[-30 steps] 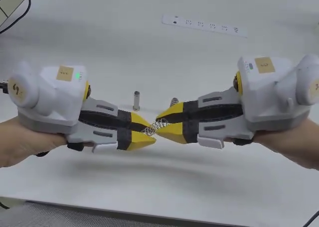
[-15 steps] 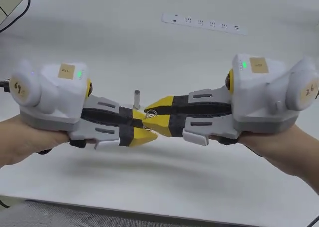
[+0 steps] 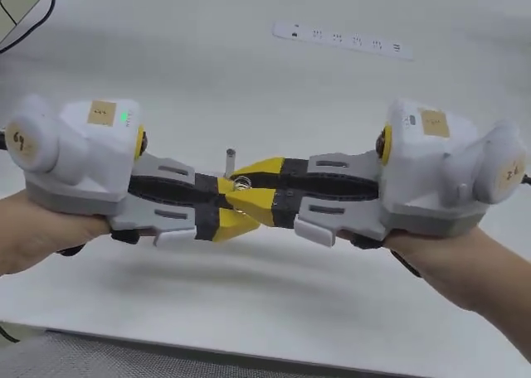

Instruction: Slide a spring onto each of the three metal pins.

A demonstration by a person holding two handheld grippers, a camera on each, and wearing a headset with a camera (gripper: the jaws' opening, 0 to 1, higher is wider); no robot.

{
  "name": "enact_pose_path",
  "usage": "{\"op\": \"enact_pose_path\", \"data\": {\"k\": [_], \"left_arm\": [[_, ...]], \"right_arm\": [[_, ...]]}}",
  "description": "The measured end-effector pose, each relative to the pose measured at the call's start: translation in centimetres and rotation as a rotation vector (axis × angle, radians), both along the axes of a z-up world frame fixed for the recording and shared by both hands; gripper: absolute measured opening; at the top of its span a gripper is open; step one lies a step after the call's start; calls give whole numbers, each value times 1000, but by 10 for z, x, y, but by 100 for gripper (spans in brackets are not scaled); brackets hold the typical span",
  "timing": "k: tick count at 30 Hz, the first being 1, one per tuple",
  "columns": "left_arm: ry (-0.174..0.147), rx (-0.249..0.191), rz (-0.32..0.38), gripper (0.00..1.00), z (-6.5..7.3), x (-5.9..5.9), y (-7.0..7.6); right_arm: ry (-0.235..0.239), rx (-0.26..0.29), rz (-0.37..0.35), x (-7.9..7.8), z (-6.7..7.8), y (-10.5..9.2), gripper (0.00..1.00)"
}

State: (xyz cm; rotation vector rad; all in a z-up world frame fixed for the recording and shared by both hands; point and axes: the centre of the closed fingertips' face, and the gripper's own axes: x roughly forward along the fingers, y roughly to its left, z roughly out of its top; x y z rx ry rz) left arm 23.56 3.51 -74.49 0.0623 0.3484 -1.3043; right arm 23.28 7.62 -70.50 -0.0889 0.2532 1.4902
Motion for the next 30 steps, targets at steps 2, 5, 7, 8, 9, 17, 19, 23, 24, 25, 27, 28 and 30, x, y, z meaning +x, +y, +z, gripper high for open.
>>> {"op": "enact_pose_path", "data": {"k": [2,5,7,8,9,17,19,23,24,25,27,28,30], "left_arm": [[2,-2,-1,2,0,0,-1],[3,-4,-5,2,0,-1,-2],[2,-8,-3,2,0,0,-2],[2,-11,-2,2,1,0,-2],[3,-12,-3,2,1,0,-2],[6,-34,-8,2,7,-1,-1],[7,-38,-8,3,8,-2,-1],[12,-39,-5,3,8,-2,-1],[15,-39,-3,3,8,-2,-1],[16,-39,-1,3,8,-2,-1],[23,-38,4,3,8,-2,-1],[23,-37,5,3,8,-2,-1],[23,-38,7,4,9,-2,-1]], "right_arm": [[-6,1,0,0,0,1,7],[-17,-6,8,-1,0,1,7],[-24,-9,9,-1,1,0,7],[-24,-8,10,-1,2,0,7],[-22,-7,10,0,2,-1,7],[-28,17,22,-2,7,-1,7],[-29,21,26,-3,8,-1,7],[-31,16,28,-3,9,-1,7],[-32,15,28,-3,9,-1,7],[-32,14,28,-3,9,-1,7],[-35,12,28,-3,9,0,7],[-34,11,27,-3,9,0,7],[-33,12,26,-4,9,0,7]]}}
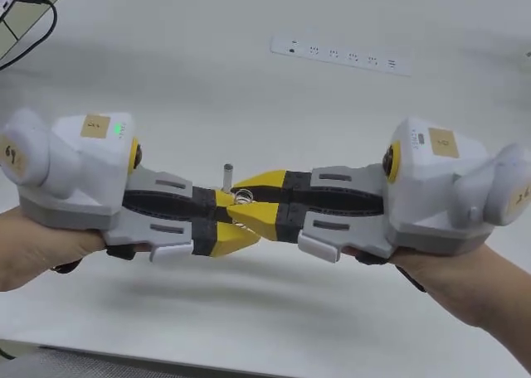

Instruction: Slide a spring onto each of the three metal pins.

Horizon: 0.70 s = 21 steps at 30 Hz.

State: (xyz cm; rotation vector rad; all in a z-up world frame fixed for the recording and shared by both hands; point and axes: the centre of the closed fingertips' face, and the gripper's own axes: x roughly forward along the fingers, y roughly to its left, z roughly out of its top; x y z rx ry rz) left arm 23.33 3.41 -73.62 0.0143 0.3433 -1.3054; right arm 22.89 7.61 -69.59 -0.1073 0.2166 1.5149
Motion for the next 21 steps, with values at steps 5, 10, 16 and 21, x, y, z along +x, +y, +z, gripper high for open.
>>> {"op": "enact_pose_path", "data": {"k": [5,10,16,21], "left_arm": [[1,-2,8,6,1,1,0],[-1,-2,10,9,1,1,0],[-2,15,23,18,-3,4,2],[-8,47,46,26,-9,7,10]], "right_arm": [[6,0,-12,2,1,0,7],[8,-1,-14,3,2,0,7],[3,3,-15,5,4,2,7],[1,-1,-25,8,4,1,7]]}}
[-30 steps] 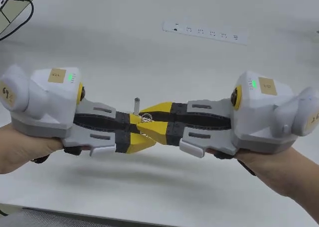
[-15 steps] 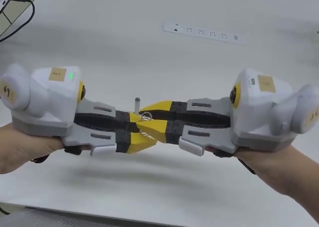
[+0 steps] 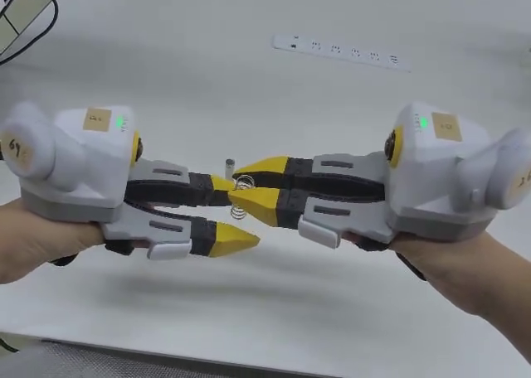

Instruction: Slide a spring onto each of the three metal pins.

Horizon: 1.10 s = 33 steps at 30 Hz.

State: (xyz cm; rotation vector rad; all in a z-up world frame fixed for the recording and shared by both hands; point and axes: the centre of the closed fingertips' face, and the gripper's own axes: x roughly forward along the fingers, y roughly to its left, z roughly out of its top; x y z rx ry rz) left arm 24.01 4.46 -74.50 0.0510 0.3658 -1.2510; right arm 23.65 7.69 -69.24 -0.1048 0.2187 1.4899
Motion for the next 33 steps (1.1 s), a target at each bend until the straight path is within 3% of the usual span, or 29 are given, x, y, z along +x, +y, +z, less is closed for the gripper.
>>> {"op": "enact_pose_path", "data": {"k": [18,23,33], "left_arm": [[-32,38,124,49,-8,2,43],[-38,6,190,58,-4,4,58],[-35,-10,262,78,-3,3,75]], "right_arm": [[-8,-34,-63,14,-8,-8,7],[-16,-49,-76,19,-12,-10,7],[-19,-76,-85,25,-19,-12,8]]}}
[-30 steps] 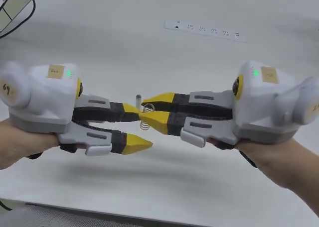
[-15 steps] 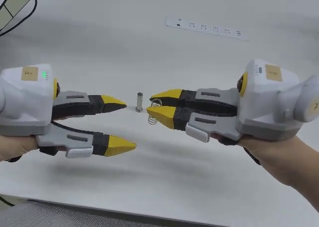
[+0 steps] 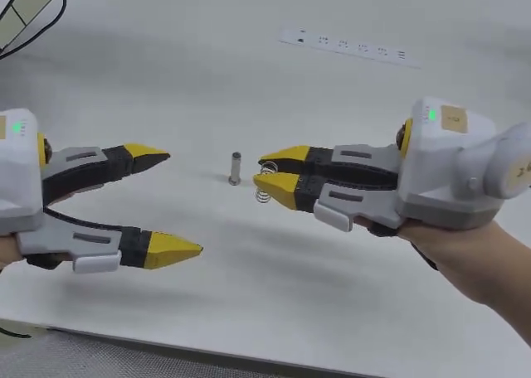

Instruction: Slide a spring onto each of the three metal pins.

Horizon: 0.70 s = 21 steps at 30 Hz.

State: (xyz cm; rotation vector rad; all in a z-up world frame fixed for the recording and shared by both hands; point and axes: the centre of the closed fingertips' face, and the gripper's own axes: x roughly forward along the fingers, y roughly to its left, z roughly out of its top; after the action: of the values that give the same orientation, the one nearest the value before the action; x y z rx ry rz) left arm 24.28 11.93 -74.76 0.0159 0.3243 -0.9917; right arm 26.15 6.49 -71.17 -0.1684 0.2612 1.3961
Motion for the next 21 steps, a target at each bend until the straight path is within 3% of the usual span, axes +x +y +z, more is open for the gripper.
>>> {"op": "enact_pose_path", "data": {"k": [11,21], "left_arm": [[4,-8,45,97,-1,-2,6],[-13,-10,55,98,1,-2,5]], "right_arm": [[-6,-28,-17,11,-6,-1,8],[-9,-20,-48,25,-5,4,8]]}}
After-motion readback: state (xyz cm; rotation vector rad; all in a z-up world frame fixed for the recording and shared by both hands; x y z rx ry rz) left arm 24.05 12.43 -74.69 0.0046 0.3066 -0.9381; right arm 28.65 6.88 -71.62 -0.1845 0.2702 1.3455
